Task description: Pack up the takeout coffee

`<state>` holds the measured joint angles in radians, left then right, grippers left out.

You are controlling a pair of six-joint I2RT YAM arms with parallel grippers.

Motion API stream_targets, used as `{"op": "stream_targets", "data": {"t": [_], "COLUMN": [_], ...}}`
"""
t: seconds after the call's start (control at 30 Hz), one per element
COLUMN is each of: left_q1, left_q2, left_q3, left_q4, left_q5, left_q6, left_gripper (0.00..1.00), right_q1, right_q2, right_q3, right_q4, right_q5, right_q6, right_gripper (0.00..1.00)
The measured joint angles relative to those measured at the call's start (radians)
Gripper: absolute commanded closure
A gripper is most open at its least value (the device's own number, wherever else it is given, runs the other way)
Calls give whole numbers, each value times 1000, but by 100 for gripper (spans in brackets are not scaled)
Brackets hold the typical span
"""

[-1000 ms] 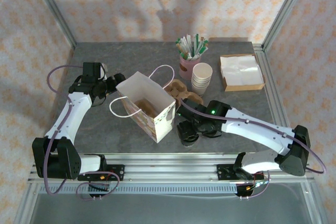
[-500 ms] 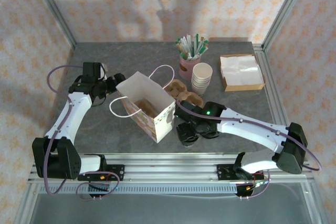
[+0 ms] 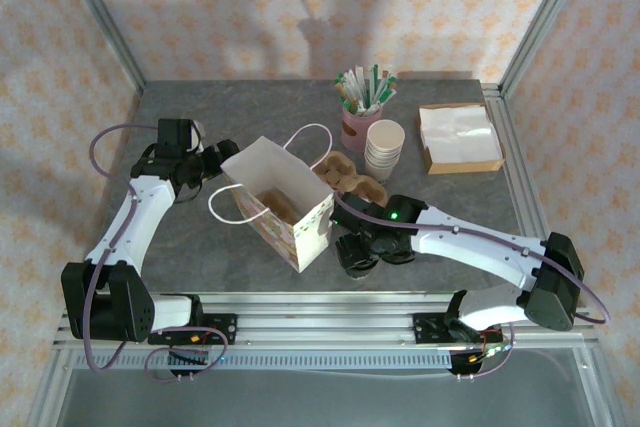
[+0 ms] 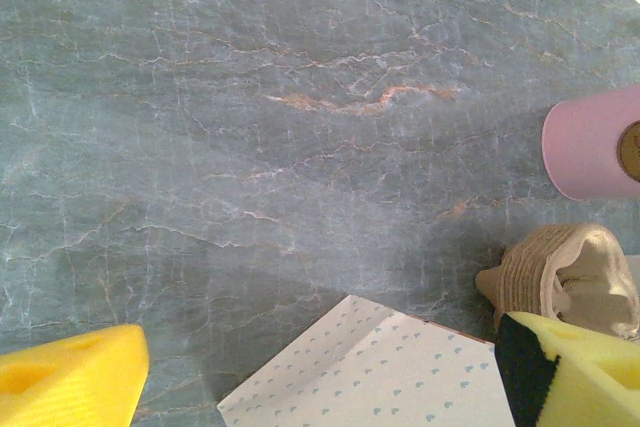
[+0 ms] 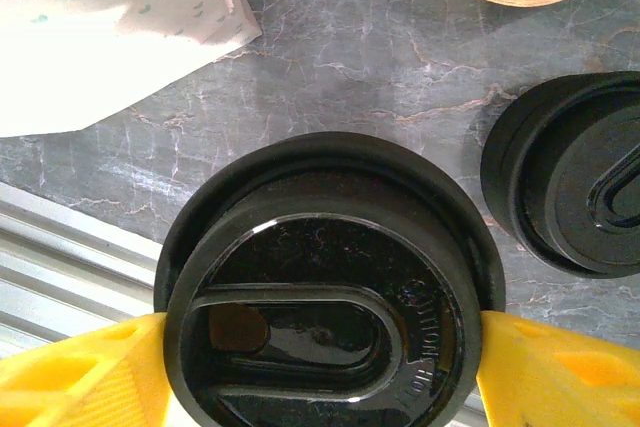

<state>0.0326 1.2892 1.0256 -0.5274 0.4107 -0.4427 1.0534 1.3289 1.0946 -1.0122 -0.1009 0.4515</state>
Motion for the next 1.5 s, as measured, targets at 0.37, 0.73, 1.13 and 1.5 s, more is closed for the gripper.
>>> {"op": "stream_targets", "data": {"t": [0.37,0.73,1.13,1.5], "left_q1": [0,0,0,0], "left_q2": [0,0,0,0], "left_q3": [0,0,0,0], "left_q4": [0,0,0,0], "left_q5": [0,0,0,0], "left_q6": [0,0,0,0], "left_gripper": [9,9,9,9], "right_q1": [0,0,0,0], "right_q2": [7,25,27,-97], "right_q3": [0,0,5,51], "right_q4": [0,6,6,-50], "right_q5": [1,4,8,49], "right_q6": [-3,-2,-6,27], "right_gripper": [24,25,35,36]}}
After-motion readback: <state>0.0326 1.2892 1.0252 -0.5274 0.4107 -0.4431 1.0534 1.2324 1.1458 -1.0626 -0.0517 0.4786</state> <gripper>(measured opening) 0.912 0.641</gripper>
